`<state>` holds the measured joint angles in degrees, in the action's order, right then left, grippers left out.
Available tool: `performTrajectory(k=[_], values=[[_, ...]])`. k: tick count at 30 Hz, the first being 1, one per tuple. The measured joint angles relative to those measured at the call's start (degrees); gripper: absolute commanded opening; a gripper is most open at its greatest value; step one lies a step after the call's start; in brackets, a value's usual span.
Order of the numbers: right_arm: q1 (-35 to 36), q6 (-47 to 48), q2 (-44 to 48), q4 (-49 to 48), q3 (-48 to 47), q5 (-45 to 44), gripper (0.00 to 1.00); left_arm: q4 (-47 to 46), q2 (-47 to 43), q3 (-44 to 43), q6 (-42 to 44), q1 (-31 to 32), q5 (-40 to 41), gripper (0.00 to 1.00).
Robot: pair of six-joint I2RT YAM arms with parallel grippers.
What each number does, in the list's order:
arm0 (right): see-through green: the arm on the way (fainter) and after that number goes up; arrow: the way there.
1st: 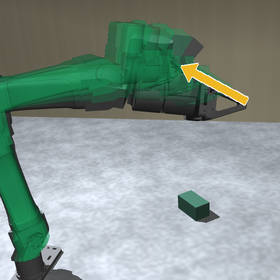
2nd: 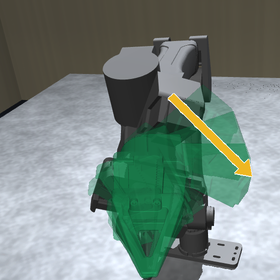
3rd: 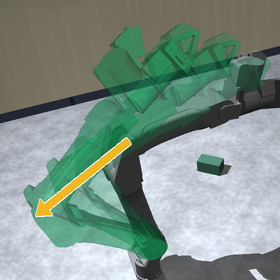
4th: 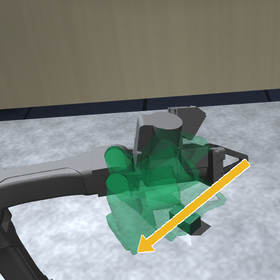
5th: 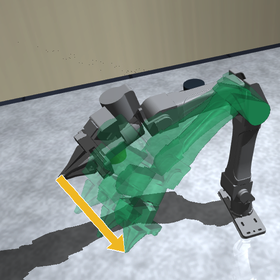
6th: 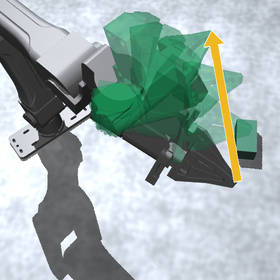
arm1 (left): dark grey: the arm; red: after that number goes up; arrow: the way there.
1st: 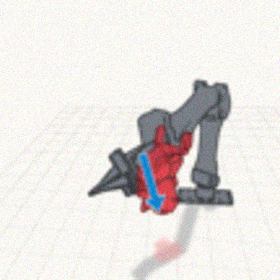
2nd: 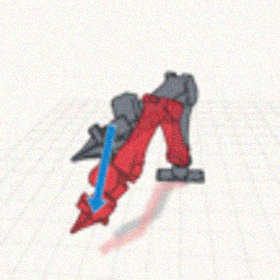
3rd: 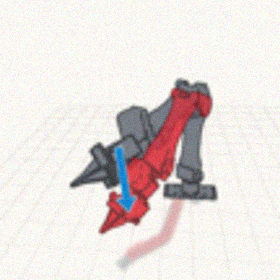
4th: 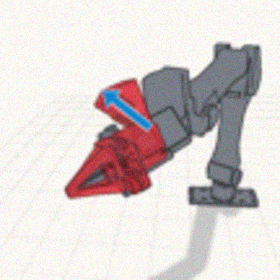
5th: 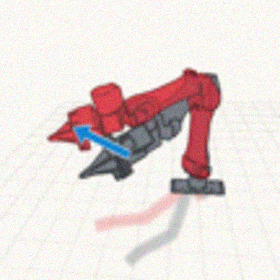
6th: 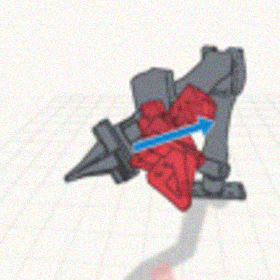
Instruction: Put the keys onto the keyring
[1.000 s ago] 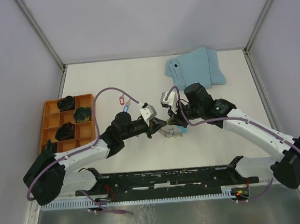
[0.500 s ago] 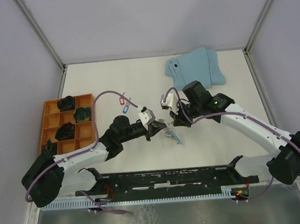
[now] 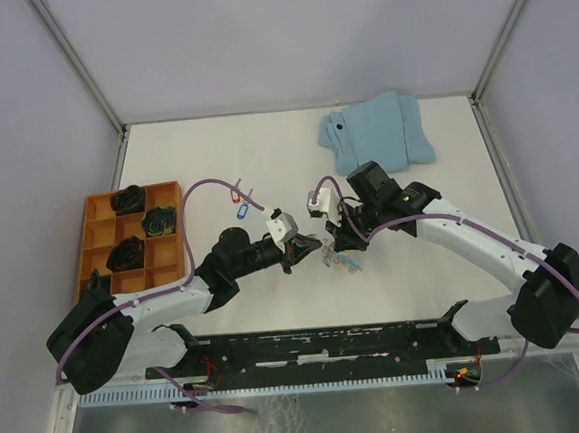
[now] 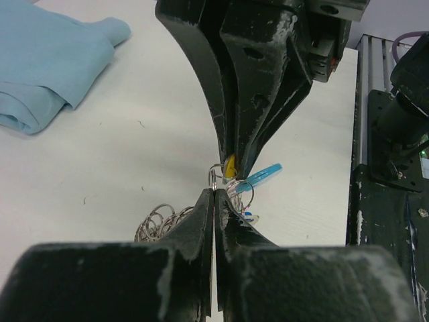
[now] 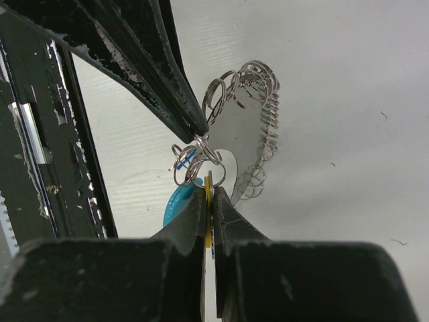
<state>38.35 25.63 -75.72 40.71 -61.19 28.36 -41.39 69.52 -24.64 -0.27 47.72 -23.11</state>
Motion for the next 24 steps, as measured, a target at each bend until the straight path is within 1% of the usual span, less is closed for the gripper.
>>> performTrajectory(k=[11,24], values=[[0.2,0.7,-3.8,-2.9,0.3,0.4,0.01,-4.0,1.3,0.9,-1.4,0.2,-1.2,0.03],[0.7,1.7,-5.6,-2.3,0.0,0.8,0.0,-8.0,0.2,5.4,-1.4,0.4,-1.4,0.03]])
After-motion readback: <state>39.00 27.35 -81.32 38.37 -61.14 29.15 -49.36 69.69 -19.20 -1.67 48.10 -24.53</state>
